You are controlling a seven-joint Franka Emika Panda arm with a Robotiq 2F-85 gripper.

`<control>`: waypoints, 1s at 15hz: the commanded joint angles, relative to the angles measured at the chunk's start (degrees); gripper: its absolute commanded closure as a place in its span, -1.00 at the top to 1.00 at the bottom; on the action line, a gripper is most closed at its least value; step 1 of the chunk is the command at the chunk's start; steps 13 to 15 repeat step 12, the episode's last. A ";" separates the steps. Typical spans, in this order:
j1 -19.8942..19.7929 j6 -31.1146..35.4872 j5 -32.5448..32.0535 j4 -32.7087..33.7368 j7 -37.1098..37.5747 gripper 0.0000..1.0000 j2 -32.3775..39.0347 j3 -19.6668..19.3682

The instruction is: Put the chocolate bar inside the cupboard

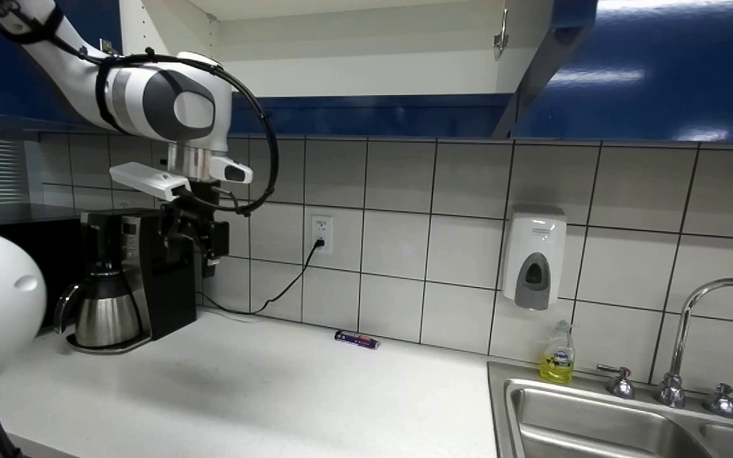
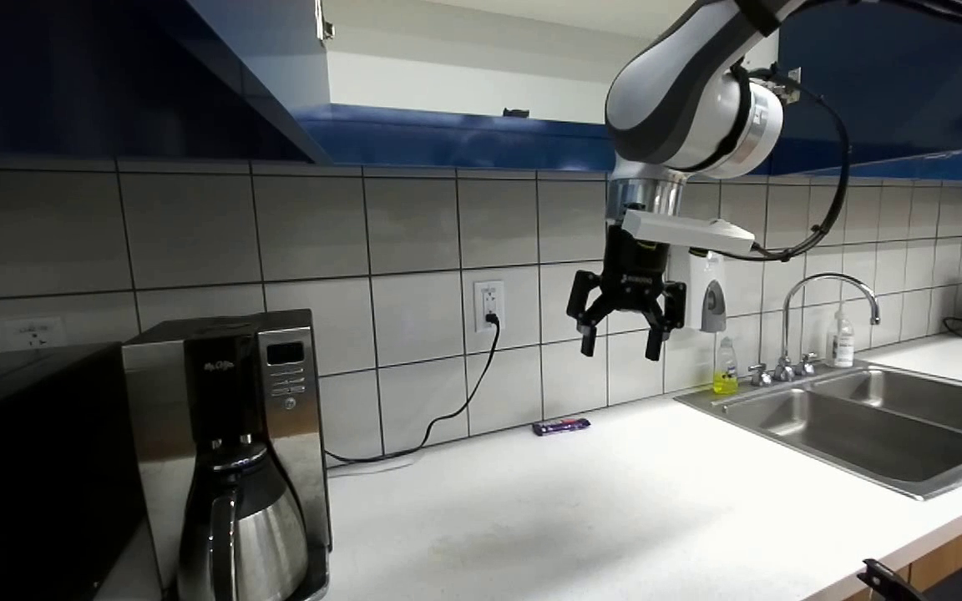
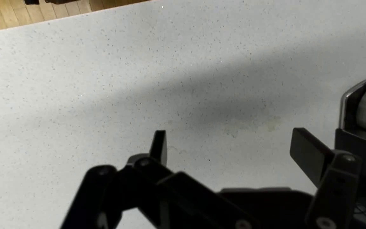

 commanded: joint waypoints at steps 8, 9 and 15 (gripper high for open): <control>-0.09 -0.07 -0.25 -1.20 -2.59 1.00 1.99 0.36; -0.09 -0.07 -0.25 -1.20 -2.59 1.00 1.99 0.36; -0.09 -0.07 -0.25 -1.20 -2.59 1.00 1.99 0.36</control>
